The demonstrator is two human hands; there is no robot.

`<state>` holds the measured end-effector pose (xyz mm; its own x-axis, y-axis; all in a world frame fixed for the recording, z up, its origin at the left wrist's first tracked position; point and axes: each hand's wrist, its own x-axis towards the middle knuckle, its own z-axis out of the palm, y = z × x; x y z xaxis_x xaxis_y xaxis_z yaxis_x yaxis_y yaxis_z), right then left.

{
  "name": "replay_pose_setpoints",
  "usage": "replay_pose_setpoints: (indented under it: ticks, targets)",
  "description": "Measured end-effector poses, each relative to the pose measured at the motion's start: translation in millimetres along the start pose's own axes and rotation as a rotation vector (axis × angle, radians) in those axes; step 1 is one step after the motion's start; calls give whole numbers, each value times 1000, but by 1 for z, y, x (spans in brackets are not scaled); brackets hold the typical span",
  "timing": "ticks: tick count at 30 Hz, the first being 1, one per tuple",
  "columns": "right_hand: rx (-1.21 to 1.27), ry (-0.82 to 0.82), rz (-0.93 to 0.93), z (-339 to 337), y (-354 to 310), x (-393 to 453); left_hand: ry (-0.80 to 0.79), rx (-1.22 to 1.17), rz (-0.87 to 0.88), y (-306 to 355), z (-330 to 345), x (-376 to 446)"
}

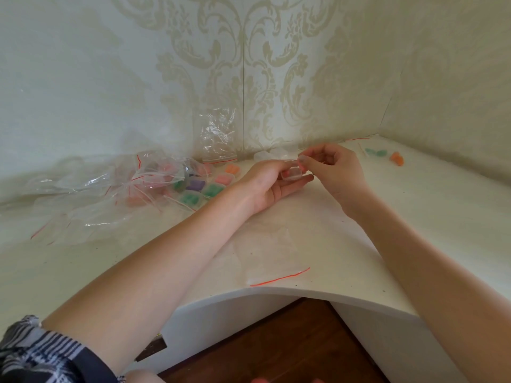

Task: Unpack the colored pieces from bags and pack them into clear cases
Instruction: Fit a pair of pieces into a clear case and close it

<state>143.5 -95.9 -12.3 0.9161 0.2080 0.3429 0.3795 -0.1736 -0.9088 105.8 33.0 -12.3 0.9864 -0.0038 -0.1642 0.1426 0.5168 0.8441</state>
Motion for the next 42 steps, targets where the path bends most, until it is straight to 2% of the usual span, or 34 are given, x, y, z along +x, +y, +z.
replay_pose_setpoints:
  ticks: [12,18,25,30,34,42]
  targets:
    - [-178,-24,-27,4,7,2,-23,-71,-31,-1,2,-3]
    - [-189,-21,21,5,7,3,-54,113,32,-4,3,-4]
    - [-251,-34,-44,5,13,3,-4,1,-16,-3,2,-1]
    - [-185,-43,-28,5,10,2,-1,-64,-61,0,1,-2]
    - [-21,40,62,1,4,4,-7,-117,-88,2,1,-2]
    - [-29,-34,81,1,0,2,-33,-135,-82,2,-5,3]
